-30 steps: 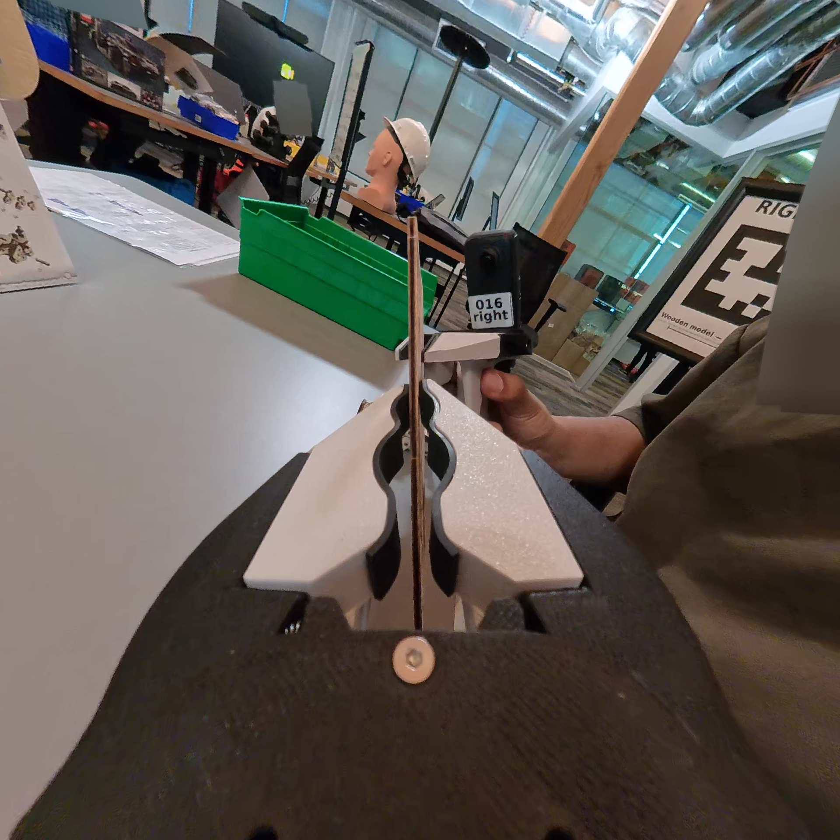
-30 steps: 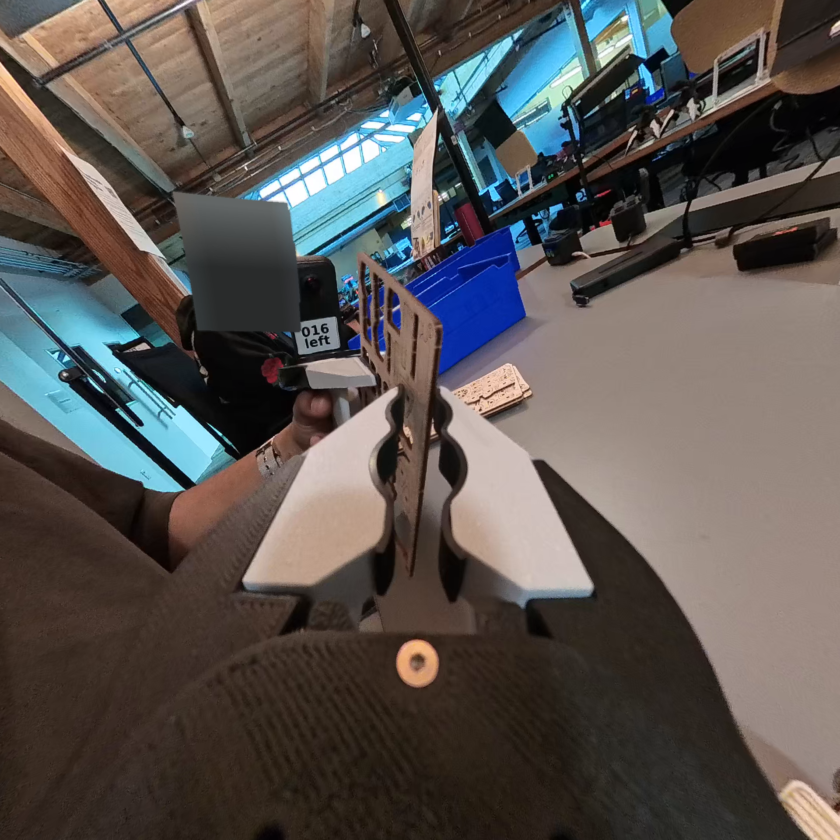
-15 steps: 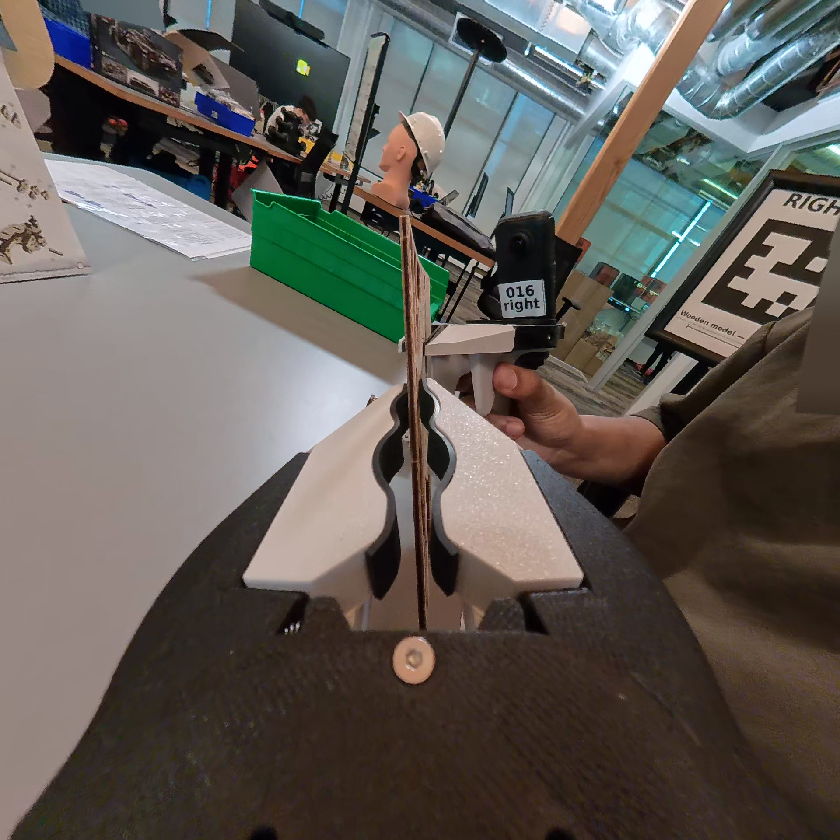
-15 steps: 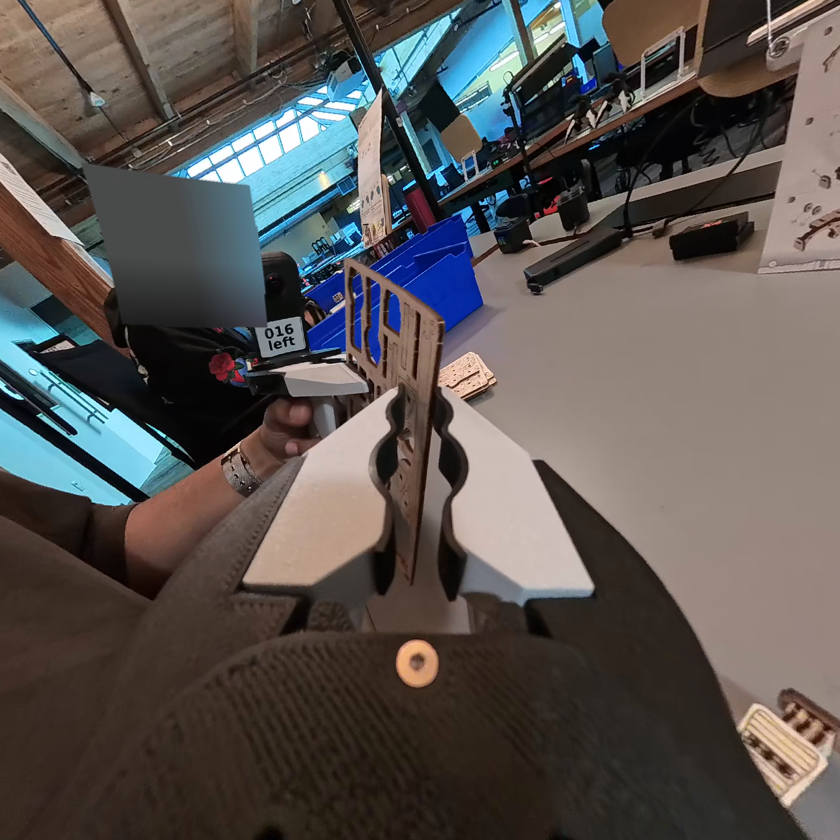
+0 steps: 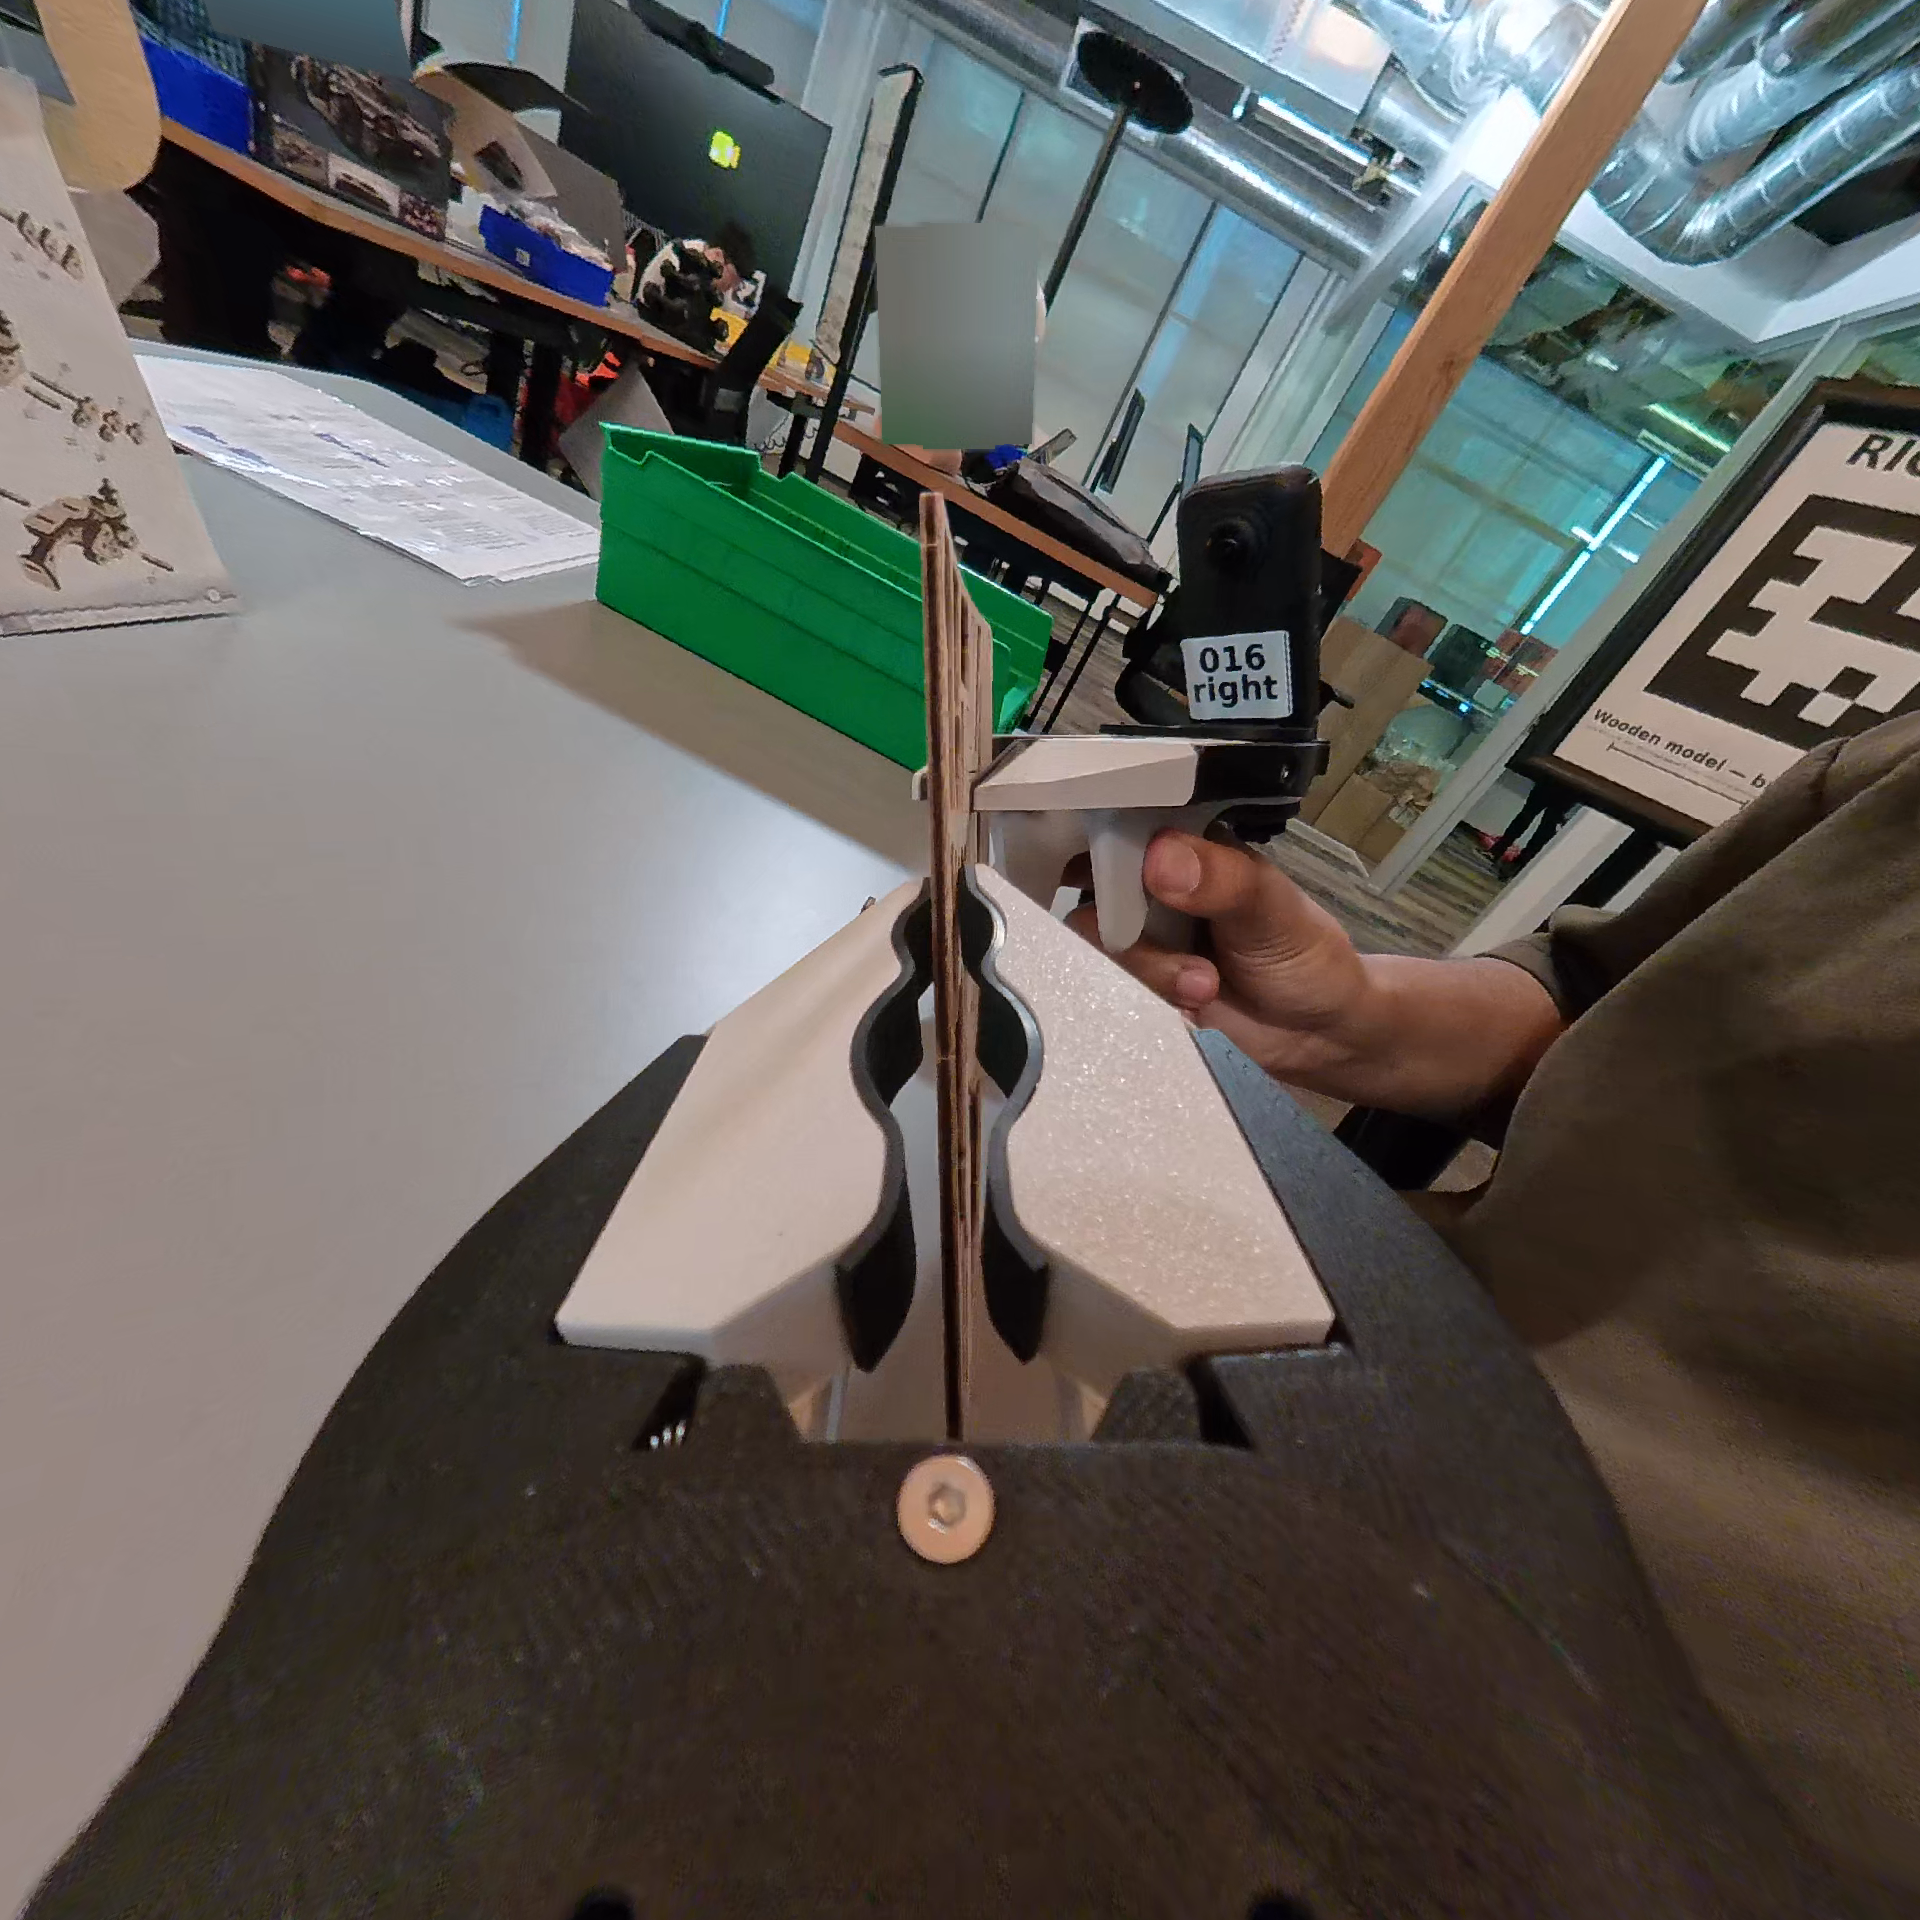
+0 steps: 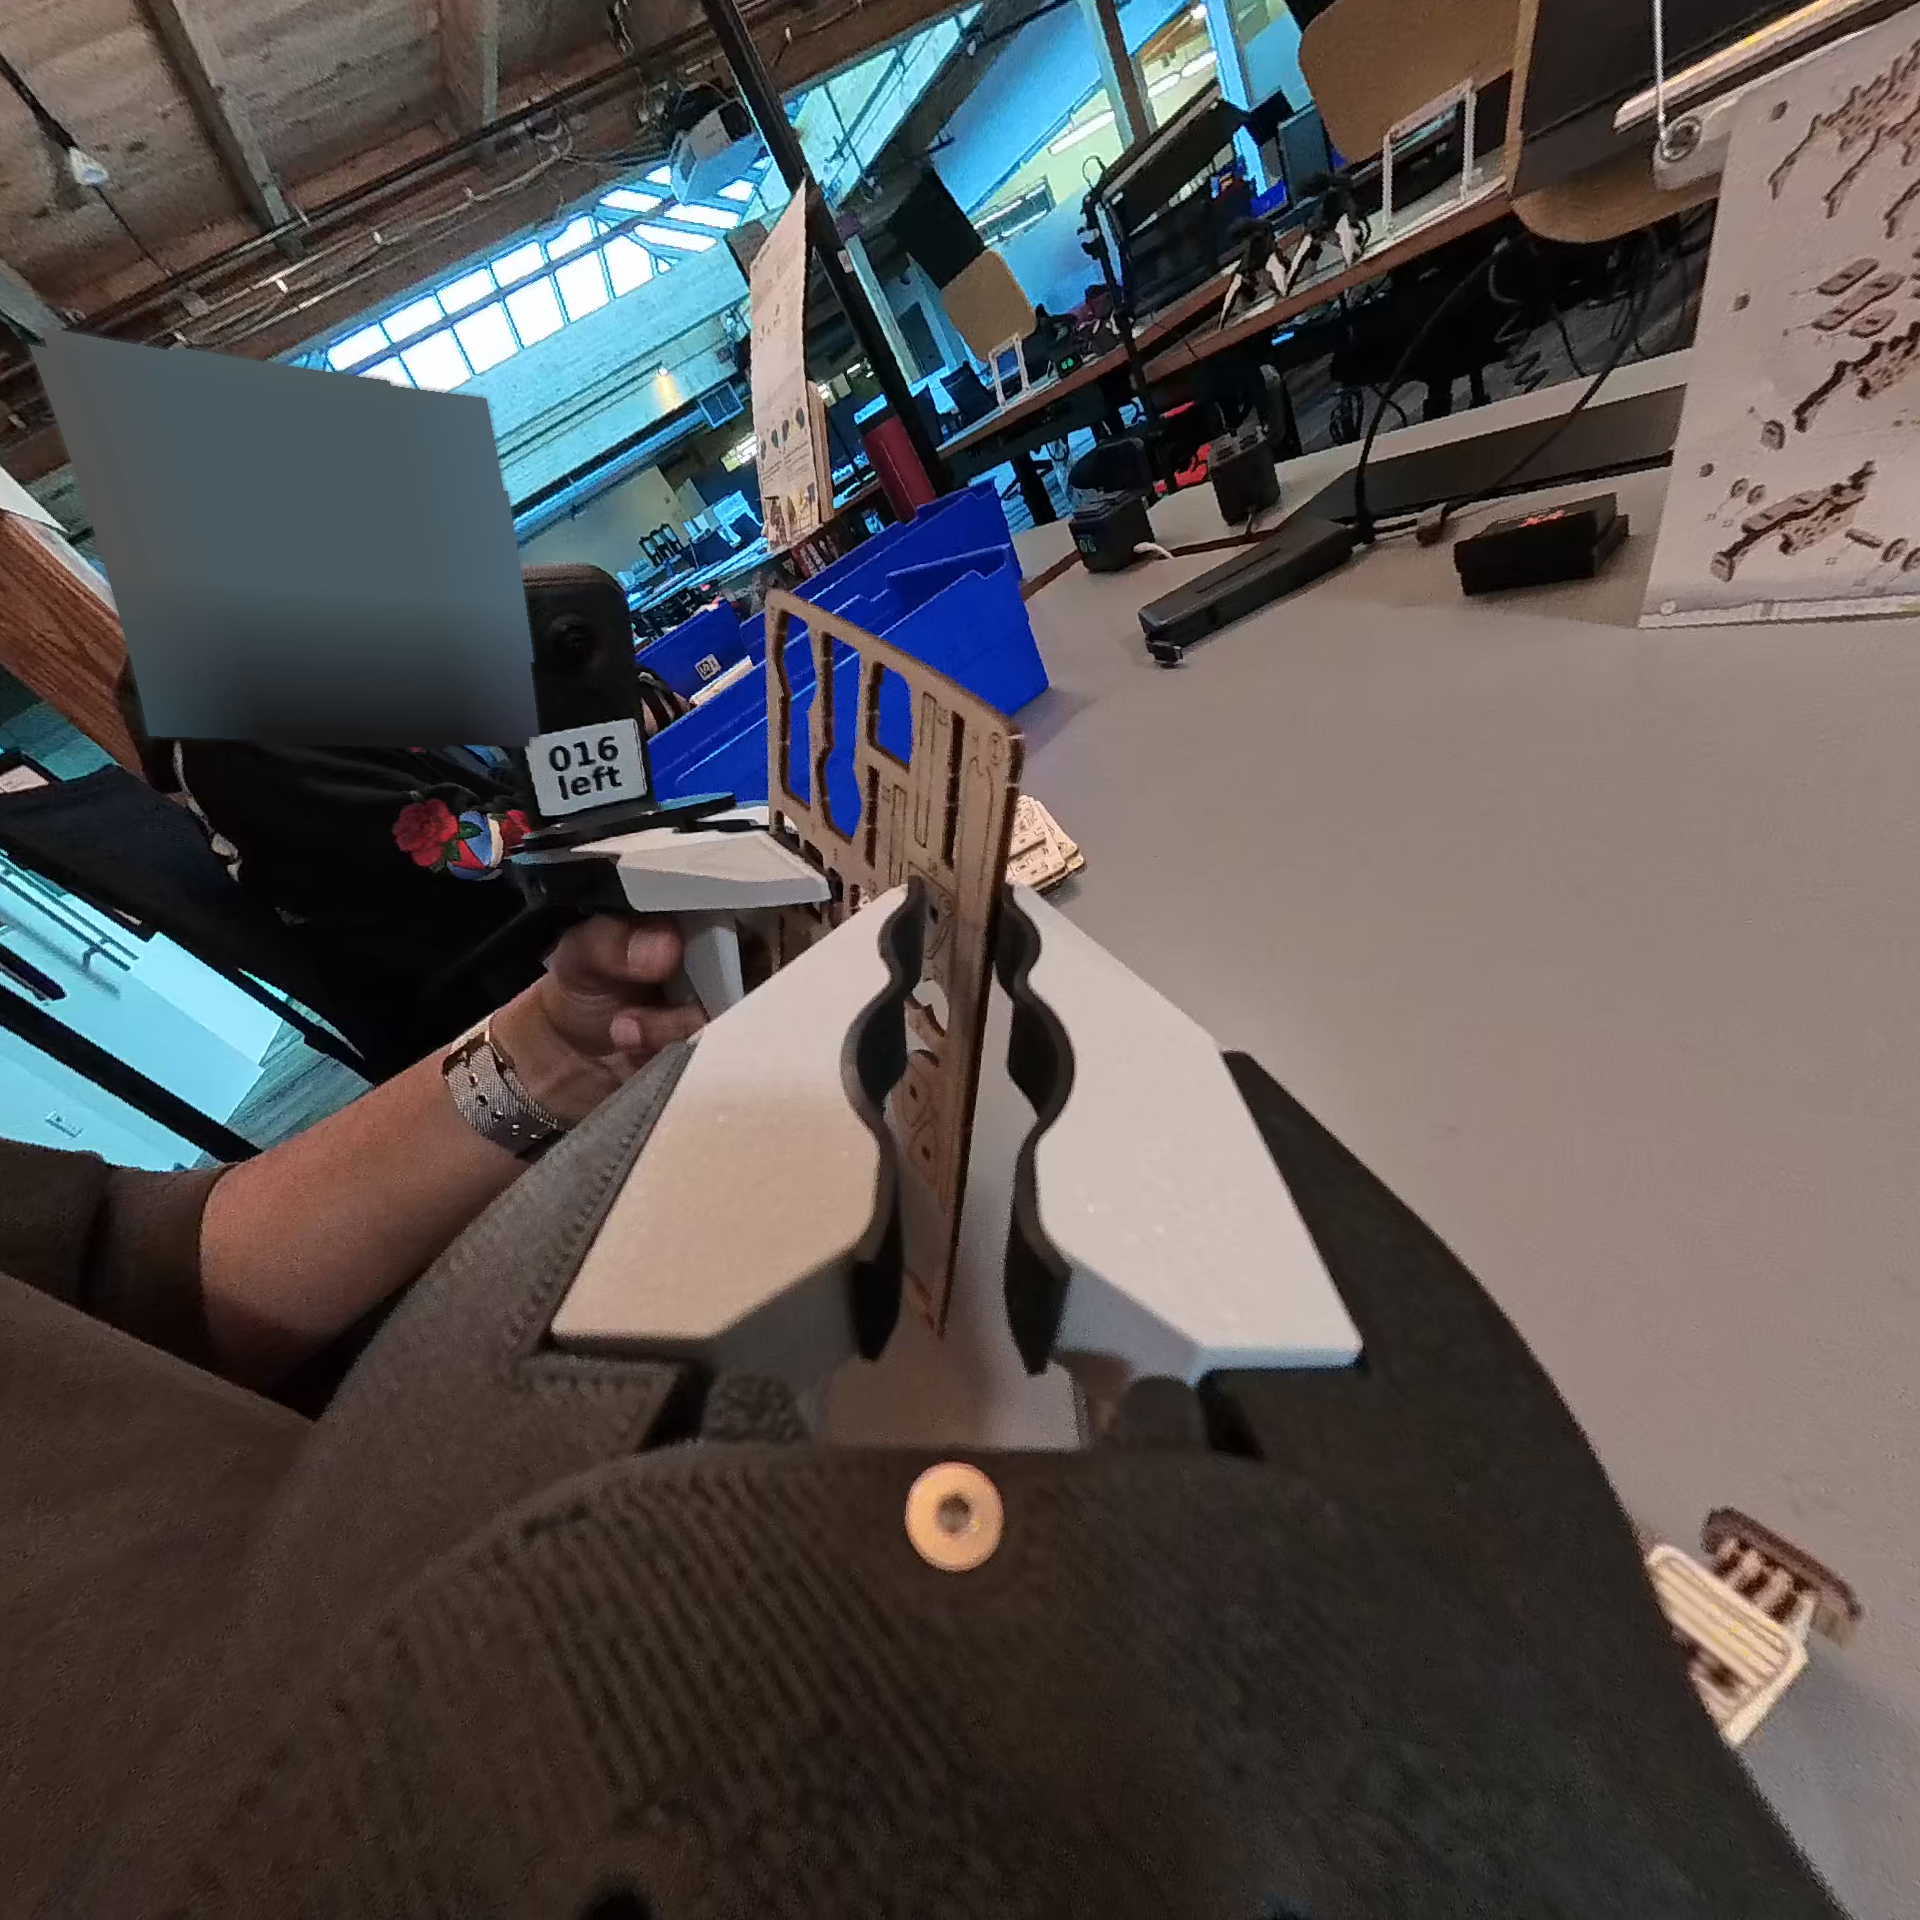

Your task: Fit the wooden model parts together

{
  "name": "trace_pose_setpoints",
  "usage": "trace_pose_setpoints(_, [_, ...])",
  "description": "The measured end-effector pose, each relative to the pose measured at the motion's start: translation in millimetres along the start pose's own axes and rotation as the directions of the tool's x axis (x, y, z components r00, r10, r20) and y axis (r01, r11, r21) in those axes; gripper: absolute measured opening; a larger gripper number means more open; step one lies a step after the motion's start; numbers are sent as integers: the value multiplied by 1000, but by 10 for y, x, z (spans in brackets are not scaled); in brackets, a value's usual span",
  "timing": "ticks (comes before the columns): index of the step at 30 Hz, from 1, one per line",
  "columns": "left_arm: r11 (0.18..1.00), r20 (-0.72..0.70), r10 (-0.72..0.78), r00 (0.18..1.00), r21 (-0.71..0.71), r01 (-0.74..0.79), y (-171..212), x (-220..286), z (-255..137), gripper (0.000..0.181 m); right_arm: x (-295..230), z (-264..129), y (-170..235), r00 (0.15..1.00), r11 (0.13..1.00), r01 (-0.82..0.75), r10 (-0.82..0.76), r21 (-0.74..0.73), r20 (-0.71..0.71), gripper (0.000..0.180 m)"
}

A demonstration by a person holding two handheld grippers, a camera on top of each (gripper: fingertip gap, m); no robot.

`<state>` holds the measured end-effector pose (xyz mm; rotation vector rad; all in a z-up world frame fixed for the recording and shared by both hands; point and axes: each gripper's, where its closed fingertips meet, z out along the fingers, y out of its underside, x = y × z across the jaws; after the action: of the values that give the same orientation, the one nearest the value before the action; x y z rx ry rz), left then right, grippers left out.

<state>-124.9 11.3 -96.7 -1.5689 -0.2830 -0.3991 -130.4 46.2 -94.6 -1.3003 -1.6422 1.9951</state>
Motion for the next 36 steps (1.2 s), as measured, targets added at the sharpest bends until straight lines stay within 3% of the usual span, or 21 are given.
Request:
trace_pose_setpoints(16, [994,-86,-62,994,84,69,-138,105,-49,0,-141,1,-43,979,991,-120,107,66,171,11])
trace_pose_setpoints(36, [994,-66,-94,993,48,97,-40,30,-39,1,-90,15,1,994,997,-77,74,30,79,8])
